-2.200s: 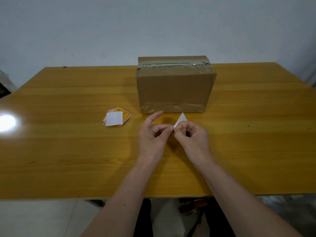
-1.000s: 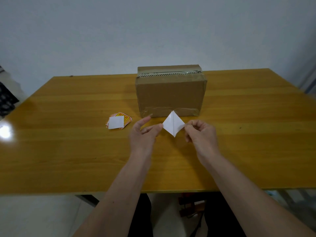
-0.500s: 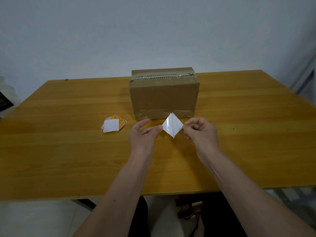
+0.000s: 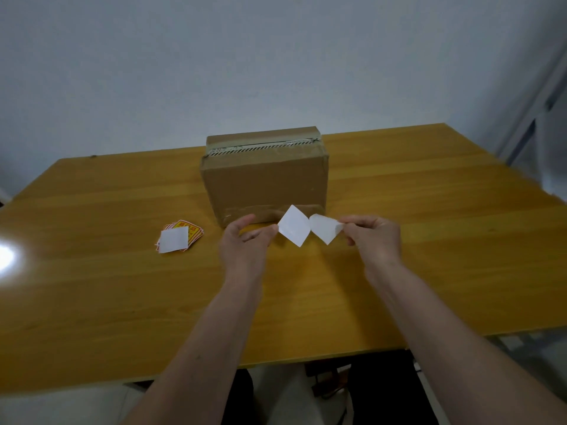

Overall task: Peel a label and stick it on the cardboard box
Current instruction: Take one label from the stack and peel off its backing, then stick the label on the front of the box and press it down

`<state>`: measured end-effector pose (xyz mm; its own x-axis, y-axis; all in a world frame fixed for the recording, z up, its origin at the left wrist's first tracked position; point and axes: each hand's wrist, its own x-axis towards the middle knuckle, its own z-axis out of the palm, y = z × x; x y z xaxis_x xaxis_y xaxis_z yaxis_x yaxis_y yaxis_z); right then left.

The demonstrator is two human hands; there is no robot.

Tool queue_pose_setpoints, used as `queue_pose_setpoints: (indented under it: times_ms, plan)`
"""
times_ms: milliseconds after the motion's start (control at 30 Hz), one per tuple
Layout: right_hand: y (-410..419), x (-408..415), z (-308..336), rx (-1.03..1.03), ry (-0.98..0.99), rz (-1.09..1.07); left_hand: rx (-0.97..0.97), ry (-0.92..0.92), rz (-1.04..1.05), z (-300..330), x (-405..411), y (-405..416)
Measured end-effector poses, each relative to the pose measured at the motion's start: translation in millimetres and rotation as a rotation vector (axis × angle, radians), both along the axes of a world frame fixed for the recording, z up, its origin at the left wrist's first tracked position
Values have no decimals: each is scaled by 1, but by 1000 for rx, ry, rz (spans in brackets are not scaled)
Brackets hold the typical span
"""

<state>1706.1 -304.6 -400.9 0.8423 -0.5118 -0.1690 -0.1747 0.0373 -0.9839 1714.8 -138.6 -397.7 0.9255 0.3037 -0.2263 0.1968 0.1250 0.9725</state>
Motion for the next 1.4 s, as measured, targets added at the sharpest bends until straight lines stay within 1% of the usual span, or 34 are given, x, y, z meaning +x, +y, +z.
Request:
queue_pose_setpoints:
  times_ms: [100, 167, 233, 300, 367, 400, 433, 467, 500, 567, 600, 667, 800, 900, 1000, 1100, 1200, 1267, 1333, 1400]
  plan:
    - [-18, 7, -3, -36, 45, -43, 26, -26, -12, 0, 4, -6]
    - [-28, 12, -7, -138, 81, -38, 38, -46, -23, 1, 4, -10]
    - [-35, 15, -10, -322, 146, 7, 64, -77, -26, 3, 4, -12]
    - [-40, 15, -12, -551, 219, 75, 146, -145, -23, 7, 2, -13]
    - [-41, 11, -10, -809, 261, 112, 280, -271, -9, 9, 0, -14]
    - [-39, 9, -7, -899, 253, 107, 357, -351, 1, 10, -1, -14]
    - [-36, 8, -2, -932, 235, 104, 439, -447, 12, 9, -2, -13]
    - [-32, 8, 2, -879, 208, 122, 529, -567, 22, 8, -2, -11]
    - [-28, 8, 6, -722, 188, 162, 631, -708, 25, 6, -3, -9]
    - [-21, 7, 16, -239, 212, 291, 854, -993, 21, 1, -4, -3]
    - [-18, 7, 20, -72, 249, 346, 940, -1094, 19, -1, -5, -1]
    - [-13, 8, 23, 86, 324, 428, 1012, -1218, -4, -1, -7, 4]
    - [-2, 7, 26, 161, 406, 540, 1047, -1377, -80, -2, -13, 14]
    - [3, 6, 26, 197, 397, 535, 1090, -1440, -104, -2, -14, 22]
    - [4, 7, 25, 238, 349, 499, 1106, -1481, -176, -2, -16, 30]
    - [7, 9, 24, 213, 287, 471, 1152, -1482, -227, -4, -16, 37]
    - [10, 8, 27, 162, 227, 465, 1217, -1476, -220, -8, -14, 43]
    - [12, 8, 28, 162, 210, 466, 1244, -1470, -229, -8, -13, 46]
    - [14, 8, 27, 165, 204, 461, 1255, -1457, -226, -8, -12, 47]
    - [17, 8, 26, 142, 211, 442, 1231, -1405, -184, -7, -11, 48]
